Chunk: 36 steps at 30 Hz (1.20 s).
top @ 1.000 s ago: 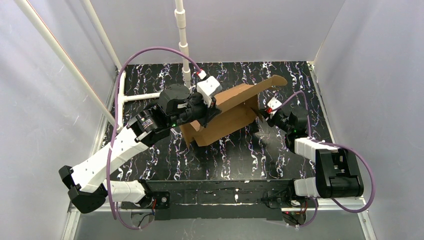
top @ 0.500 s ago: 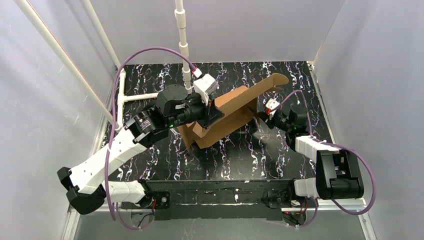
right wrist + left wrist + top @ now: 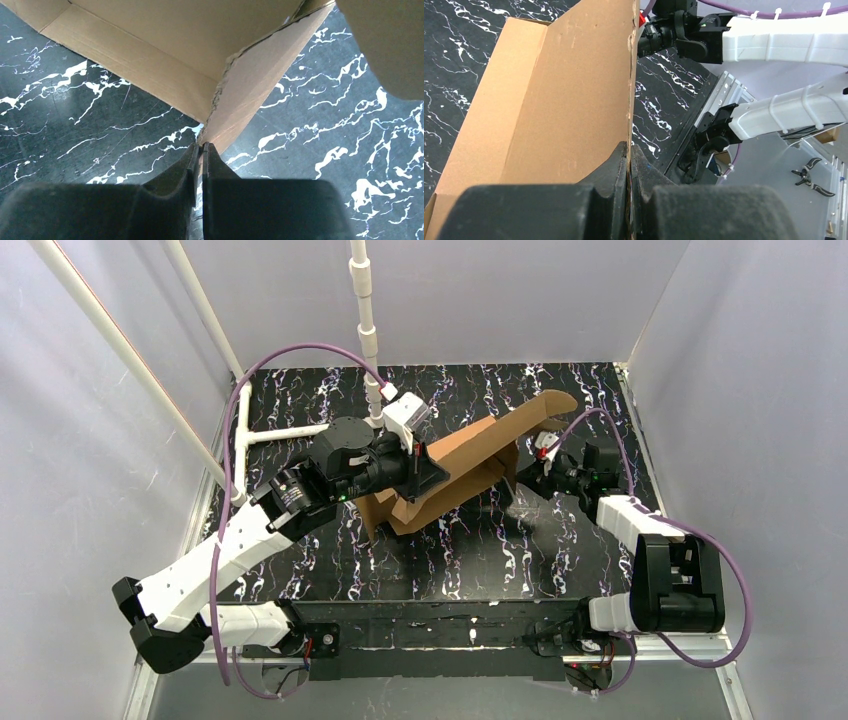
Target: Fold the paper box
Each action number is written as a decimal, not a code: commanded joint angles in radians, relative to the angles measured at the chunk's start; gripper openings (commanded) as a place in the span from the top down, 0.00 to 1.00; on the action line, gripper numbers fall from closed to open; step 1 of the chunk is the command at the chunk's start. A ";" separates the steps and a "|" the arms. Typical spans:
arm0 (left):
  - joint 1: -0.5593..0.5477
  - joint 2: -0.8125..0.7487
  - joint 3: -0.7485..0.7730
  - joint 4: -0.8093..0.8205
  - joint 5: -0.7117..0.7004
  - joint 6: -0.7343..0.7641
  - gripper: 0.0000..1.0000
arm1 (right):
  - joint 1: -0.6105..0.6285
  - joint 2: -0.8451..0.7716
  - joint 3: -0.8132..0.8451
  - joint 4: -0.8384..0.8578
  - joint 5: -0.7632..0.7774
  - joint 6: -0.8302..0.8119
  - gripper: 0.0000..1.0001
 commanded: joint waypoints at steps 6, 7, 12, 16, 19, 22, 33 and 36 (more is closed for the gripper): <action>0.001 -0.005 0.004 0.036 -0.047 -0.031 1.00 | -0.023 0.045 0.025 -0.100 -0.039 0.067 0.87; 0.001 0.000 0.014 0.029 -0.038 -0.024 1.00 | -0.023 0.048 0.022 -0.096 -0.050 0.069 0.86; 0.001 0.022 0.062 -0.046 -0.020 0.006 1.00 | -0.023 0.052 0.031 -0.109 -0.104 0.069 0.82; 0.001 0.022 0.074 -0.103 -0.015 0.057 1.00 | -0.054 0.057 0.084 -0.178 -0.166 0.028 0.80; 0.001 0.009 0.079 -0.119 -0.003 0.080 1.00 | -0.139 0.049 0.155 -0.312 -0.223 -0.027 0.74; 0.001 -0.001 0.093 -0.144 0.006 0.114 1.00 | -0.189 0.065 0.196 -0.305 -0.189 0.012 0.63; 0.001 0.002 0.102 -0.177 0.079 0.149 1.00 | -0.130 0.425 0.471 -0.003 -0.097 0.389 0.24; 0.001 -0.007 0.093 -0.186 0.075 0.152 1.00 | -0.101 0.511 0.510 0.113 -0.120 0.479 0.22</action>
